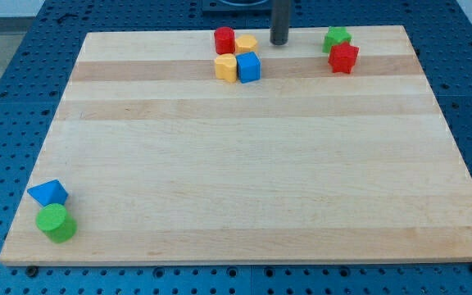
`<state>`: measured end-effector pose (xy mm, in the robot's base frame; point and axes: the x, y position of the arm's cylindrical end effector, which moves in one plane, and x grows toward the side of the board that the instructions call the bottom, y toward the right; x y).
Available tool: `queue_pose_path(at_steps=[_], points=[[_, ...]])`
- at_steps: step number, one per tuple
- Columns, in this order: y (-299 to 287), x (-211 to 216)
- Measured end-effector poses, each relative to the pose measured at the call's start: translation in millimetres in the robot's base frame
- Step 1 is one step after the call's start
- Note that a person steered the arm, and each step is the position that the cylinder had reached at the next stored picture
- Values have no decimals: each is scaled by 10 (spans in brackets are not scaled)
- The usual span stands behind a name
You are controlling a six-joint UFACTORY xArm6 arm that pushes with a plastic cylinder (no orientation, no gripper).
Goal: Push the yellow hexagon and red circle to the left and right
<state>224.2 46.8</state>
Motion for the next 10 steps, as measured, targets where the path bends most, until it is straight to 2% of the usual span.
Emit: queue_pose_path(at_steps=[1,3,4,5,7,10], points=[[-217,227],[-893,393],[-1165,416],[-1244,184],[-1128,25],[-594,-217]])
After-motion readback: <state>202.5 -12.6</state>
